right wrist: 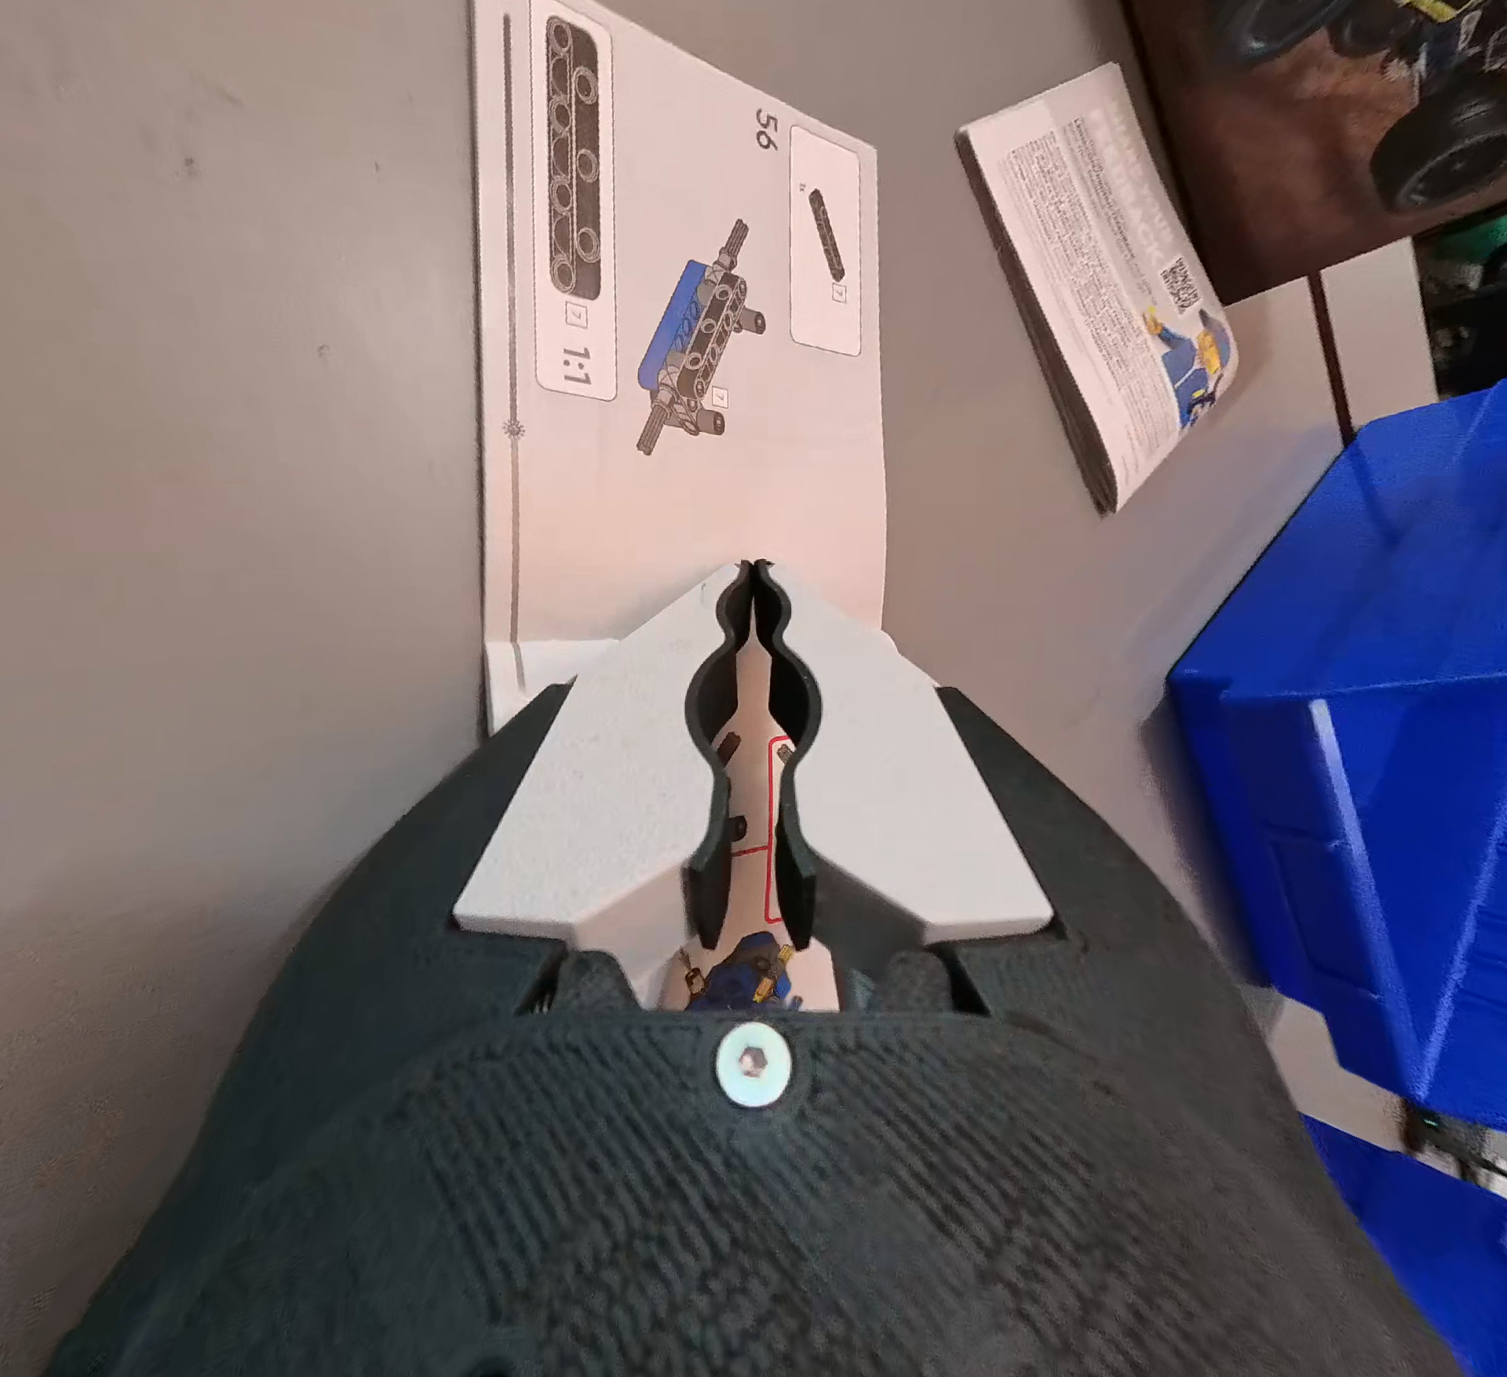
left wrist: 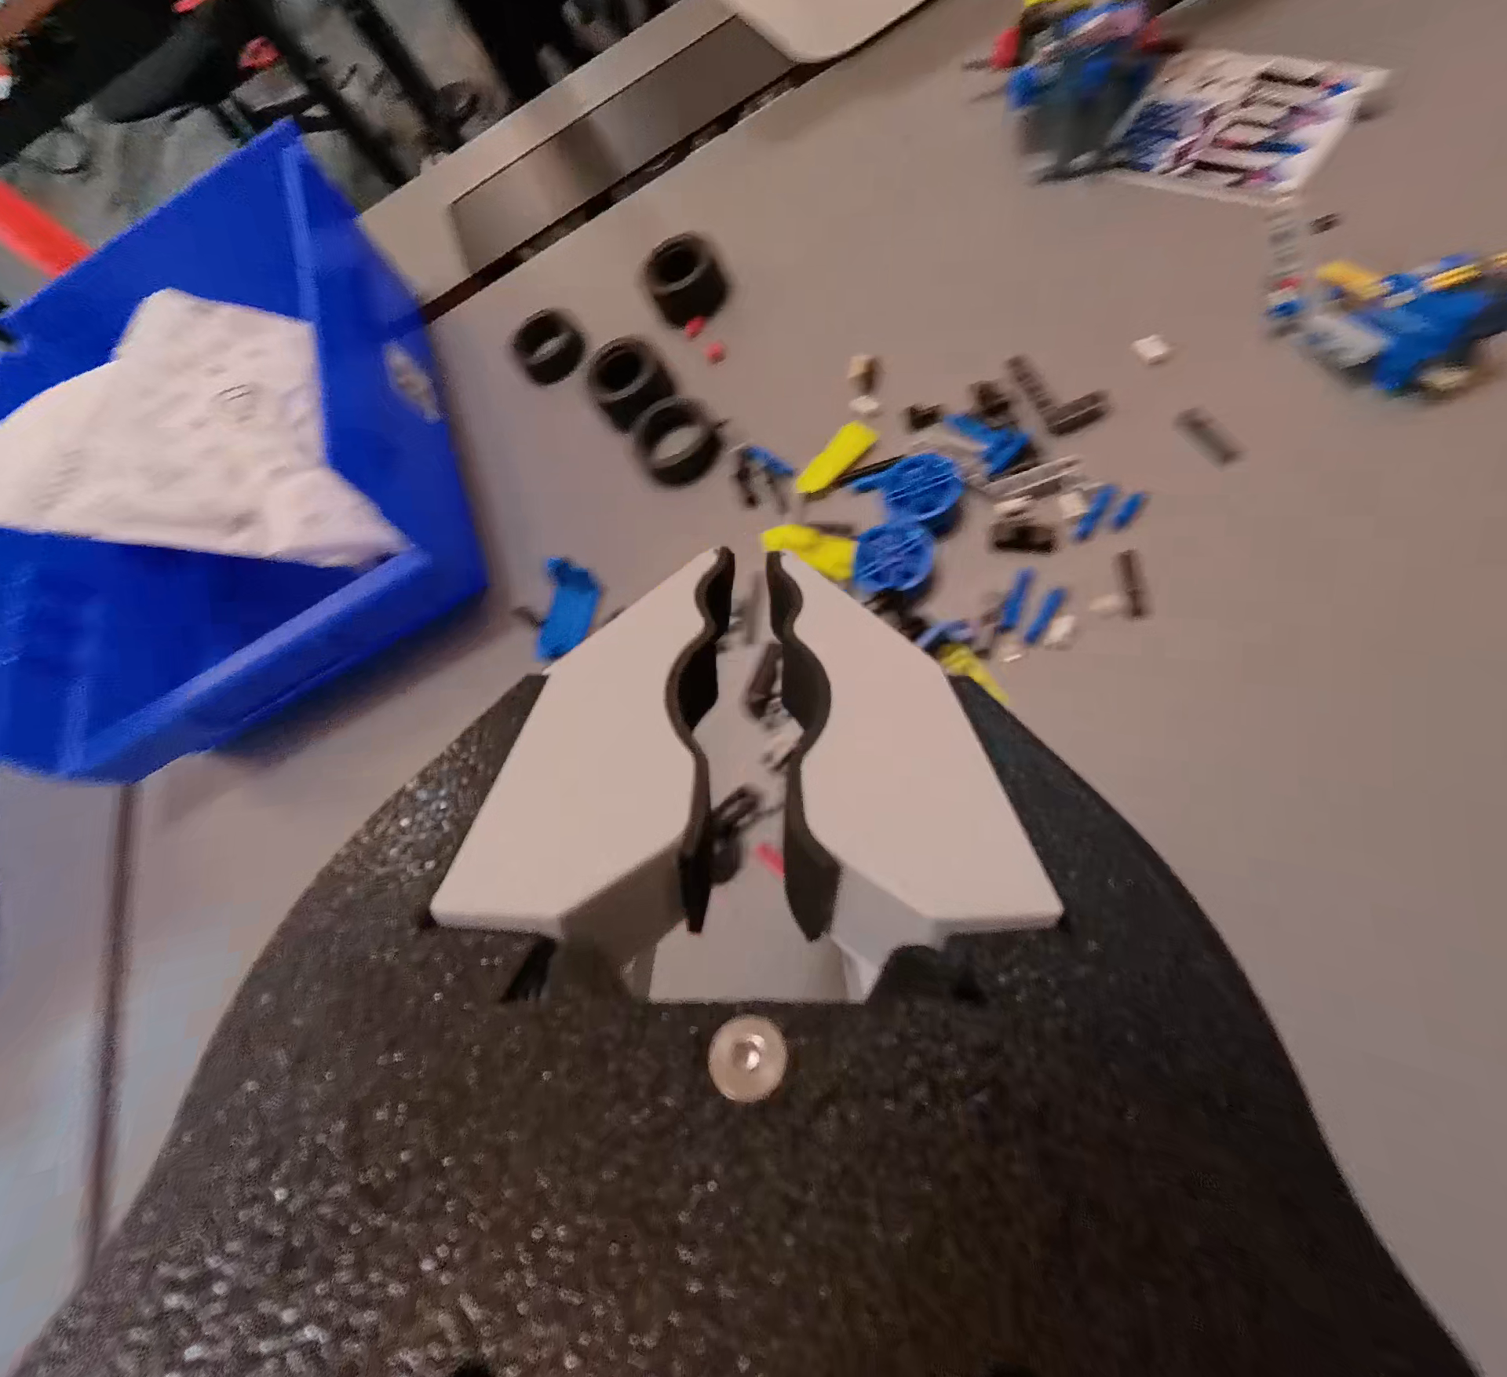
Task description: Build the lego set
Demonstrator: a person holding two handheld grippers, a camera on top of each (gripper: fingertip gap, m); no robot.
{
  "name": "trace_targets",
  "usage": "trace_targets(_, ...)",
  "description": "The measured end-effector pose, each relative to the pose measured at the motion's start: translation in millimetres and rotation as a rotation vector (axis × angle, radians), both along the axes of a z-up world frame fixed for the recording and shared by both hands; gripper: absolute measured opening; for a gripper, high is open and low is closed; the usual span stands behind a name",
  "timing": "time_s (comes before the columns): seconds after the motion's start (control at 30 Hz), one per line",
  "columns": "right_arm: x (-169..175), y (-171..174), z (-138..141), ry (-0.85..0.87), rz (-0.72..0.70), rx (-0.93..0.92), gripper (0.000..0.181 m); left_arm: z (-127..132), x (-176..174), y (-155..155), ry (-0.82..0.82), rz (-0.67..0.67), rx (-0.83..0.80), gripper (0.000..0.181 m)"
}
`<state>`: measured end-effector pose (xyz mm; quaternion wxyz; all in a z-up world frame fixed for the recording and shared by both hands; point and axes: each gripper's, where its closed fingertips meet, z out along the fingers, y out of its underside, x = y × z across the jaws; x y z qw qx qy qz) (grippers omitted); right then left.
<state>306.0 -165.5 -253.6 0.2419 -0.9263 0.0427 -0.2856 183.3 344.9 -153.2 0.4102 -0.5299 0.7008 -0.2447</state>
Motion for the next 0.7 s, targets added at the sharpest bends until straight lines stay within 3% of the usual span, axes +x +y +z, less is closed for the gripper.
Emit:
trace_targets(0.03, 0, 0, 0, 0.014, -0.009, 0.015, 0.0, 1, -2, 13, 0.007, 0.014, 0.018, 0.005)
trace_targets(0.27, -2, 5, 13, 0.023, -0.054, 0.108, 0.003, -23, 4, 58, 0.138, -0.054, 0.052, 0.009)
trace_targets(0.47, 0, 7, 44, -0.065, -0.128, 0.319, 0.002, -46, 20, 65, 0.289, -0.254, 0.142, 0.011)
trace_targets(0.7, -3, 3, 42, -0.085, -0.16, 0.308, 0.002, -78, 34, 86, 0.528, -0.43, 0.216, 0.011)
